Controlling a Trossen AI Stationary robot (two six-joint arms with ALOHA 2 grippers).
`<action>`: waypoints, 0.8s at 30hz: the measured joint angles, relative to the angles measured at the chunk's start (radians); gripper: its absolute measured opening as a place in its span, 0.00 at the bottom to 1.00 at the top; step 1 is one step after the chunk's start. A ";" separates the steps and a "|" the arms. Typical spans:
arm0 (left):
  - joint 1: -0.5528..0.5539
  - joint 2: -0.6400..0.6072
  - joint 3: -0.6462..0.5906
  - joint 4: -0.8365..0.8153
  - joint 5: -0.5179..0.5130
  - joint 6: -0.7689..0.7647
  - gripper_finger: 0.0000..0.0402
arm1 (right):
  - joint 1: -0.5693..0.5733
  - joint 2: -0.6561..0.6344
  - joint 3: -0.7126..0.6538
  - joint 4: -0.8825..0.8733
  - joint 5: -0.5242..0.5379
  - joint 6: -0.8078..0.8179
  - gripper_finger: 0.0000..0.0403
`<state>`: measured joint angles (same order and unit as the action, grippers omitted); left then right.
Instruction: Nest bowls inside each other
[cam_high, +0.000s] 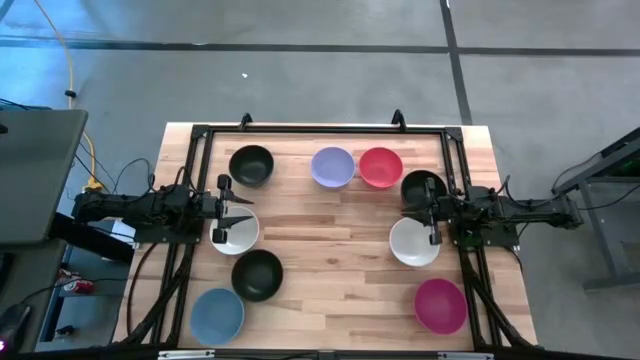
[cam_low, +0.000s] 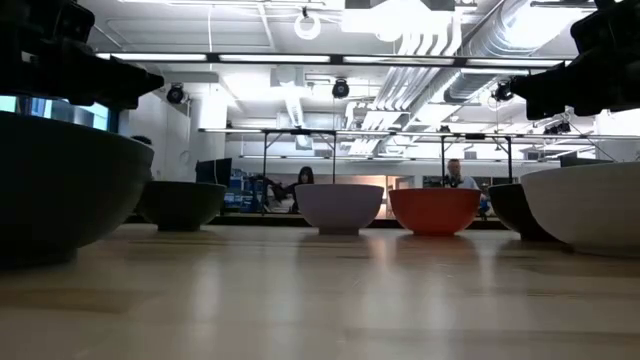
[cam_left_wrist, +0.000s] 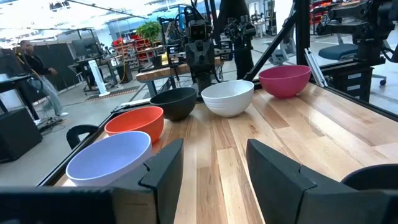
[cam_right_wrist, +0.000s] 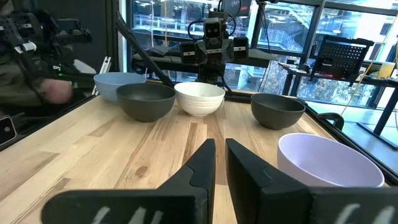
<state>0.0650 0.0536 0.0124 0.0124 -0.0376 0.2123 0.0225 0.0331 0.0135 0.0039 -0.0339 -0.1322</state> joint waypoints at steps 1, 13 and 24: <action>0.000 0.000 0.000 0.000 0.000 0.000 0.41 | 0.000 0.000 0.000 0.000 0.000 0.000 0.07; 0.000 0.000 0.000 0.000 0.000 0.000 0.41 | 0.000 0.000 0.000 0.000 0.000 0.000 0.07; 0.000 0.000 0.000 0.016 0.000 0.005 0.41 | 0.000 0.000 0.000 0.000 0.000 -0.001 0.07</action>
<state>0.0650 0.0535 0.0124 0.0288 -0.0377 0.2168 0.0226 0.0333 0.0135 0.0039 -0.0338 -0.1331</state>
